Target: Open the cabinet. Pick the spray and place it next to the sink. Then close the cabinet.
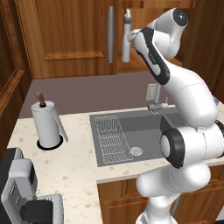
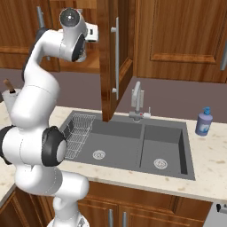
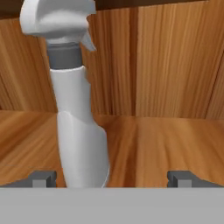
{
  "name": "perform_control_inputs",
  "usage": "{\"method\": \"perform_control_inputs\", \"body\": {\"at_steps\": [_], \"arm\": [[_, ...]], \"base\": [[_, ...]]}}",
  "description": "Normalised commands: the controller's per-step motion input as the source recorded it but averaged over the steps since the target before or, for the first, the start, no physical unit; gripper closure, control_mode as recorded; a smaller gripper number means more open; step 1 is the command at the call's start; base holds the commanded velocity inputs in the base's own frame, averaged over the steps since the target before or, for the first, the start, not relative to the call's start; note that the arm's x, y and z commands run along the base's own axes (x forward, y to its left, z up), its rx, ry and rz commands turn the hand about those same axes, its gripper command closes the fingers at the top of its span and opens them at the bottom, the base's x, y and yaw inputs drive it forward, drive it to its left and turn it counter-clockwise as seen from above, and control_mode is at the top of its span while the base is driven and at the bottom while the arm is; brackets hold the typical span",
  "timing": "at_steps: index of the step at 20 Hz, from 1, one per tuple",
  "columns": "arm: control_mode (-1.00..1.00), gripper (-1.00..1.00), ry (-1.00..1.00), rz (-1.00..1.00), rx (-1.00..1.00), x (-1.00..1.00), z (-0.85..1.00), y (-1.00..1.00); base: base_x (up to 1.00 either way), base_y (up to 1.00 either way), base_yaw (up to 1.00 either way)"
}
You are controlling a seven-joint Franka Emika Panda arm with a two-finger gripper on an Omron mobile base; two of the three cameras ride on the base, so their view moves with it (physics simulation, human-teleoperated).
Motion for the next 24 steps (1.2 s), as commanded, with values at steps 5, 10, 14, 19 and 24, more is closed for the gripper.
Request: {"method": "perform_control_inputs", "body": {"at_steps": [5, 10, 14, 19, 24], "arm": [[-1.00, -1.00, 0.00, 0.00, 0.00, 0.16, -0.43, -0.17], [-1.00, -1.00, -0.04, 0.01, 0.00, 0.01, -0.02, 0.04], [-1.00, -1.00, -0.05, 0.00, 0.00, -0.12, 0.10, 0.00], [-1.00, -1.00, 0.00, 0.00, 0.00, 0.00, 0.13, 0.00], [-1.00, -1.00, 0.00, 0.00, -0.02, 0.00, 0.22, 0.02]], "base": [[0.00, 0.00, 0.00], [0.00, 0.00, 0.00], [0.00, 0.00, 0.00], [0.00, 0.00, 0.00], [0.00, 0.00, 0.00]]}}
